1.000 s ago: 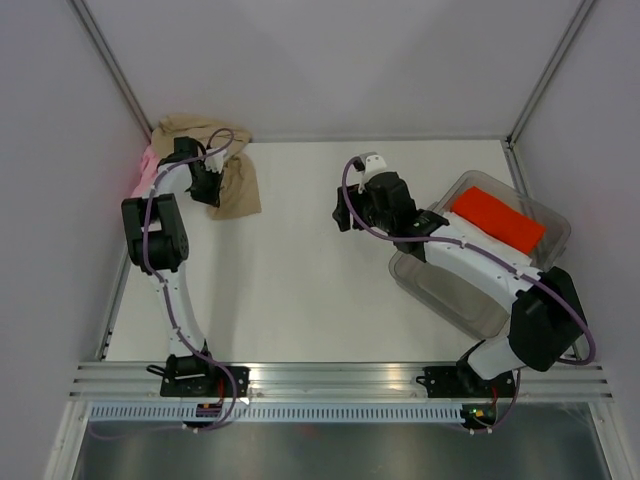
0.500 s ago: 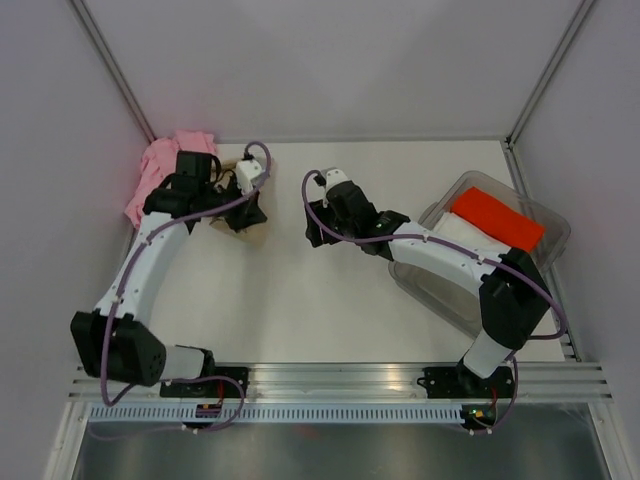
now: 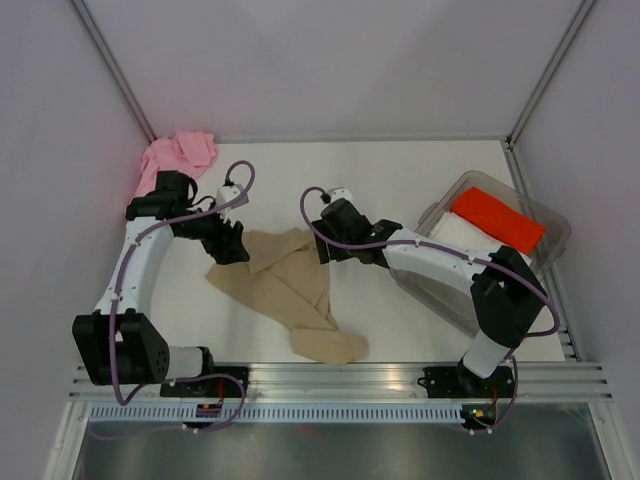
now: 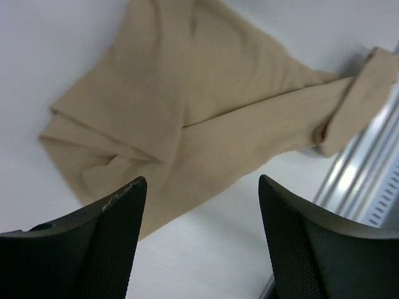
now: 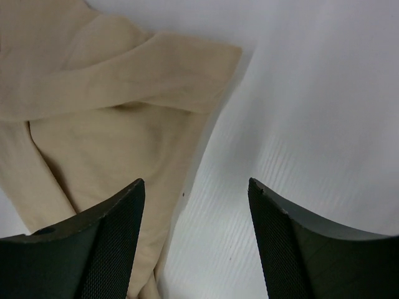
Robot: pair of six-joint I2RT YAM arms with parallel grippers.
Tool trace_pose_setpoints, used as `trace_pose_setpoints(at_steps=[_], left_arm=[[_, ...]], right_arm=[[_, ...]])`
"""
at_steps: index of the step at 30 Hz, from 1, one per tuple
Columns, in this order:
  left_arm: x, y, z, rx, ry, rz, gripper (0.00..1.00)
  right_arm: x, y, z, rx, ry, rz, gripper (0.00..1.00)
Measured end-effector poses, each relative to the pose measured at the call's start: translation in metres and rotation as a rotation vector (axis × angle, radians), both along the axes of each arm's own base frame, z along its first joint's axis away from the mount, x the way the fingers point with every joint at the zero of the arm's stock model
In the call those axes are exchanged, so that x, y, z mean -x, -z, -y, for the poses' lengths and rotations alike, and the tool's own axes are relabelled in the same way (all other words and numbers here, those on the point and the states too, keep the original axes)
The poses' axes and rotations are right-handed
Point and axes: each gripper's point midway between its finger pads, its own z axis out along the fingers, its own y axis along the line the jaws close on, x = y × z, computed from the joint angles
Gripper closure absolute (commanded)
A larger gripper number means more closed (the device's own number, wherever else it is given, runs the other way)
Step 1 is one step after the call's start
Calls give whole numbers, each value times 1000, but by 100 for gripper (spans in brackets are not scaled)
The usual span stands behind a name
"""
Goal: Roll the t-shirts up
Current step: Flatten the tshirt
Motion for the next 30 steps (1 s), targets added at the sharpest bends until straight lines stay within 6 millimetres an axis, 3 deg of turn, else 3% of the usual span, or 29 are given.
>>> trace_pose_setpoints(at_steps=[2,4,6,9,13,17,18,19,20,21,22,23,27,30], left_arm=[[-18,21,-24,-87,-71,8,24],[-23,50,-39,-174,-98,-7,23],[-14,87,-53,-267,-106,-57,15],[8,132,-72,-381,-103,-122,13],[4,157,-91,-486,-131,-116,13],[-21,177,-104,-548,-166,-99,16],[-28,176,-107,-559,-179,-91,25],[-36,176,-108,-559,-197,-80,38],[-38,177,-107,-555,-208,-88,52],[-41,177,-107,-552,-221,-88,78],[-42,177,-106,-544,-228,-89,97],[-42,177,-105,-540,-236,-90,98],[-49,174,-107,-533,-260,-67,98],[-53,168,-106,-502,-302,-66,98]], right_arm=[[15,10,-5,30,-23,-24,26],[34,21,-10,50,-58,-52,26],[53,33,-13,56,-95,-88,26],[84,60,-3,82,-129,-176,25],[112,84,10,97,-133,-261,25],[136,90,-6,41,-189,-300,29],[139,89,-11,27,-202,-301,35],[144,88,-17,7,-217,-309,52],[149,89,-21,-8,-232,-318,63],[154,90,-24,-20,-245,-328,72],[156,91,-26,-28,-252,-334,92],[158,91,-28,-31,-261,-335,99],[150,86,-32,-51,-253,-319,100],[122,68,-36,-78,-222,-270,100]])
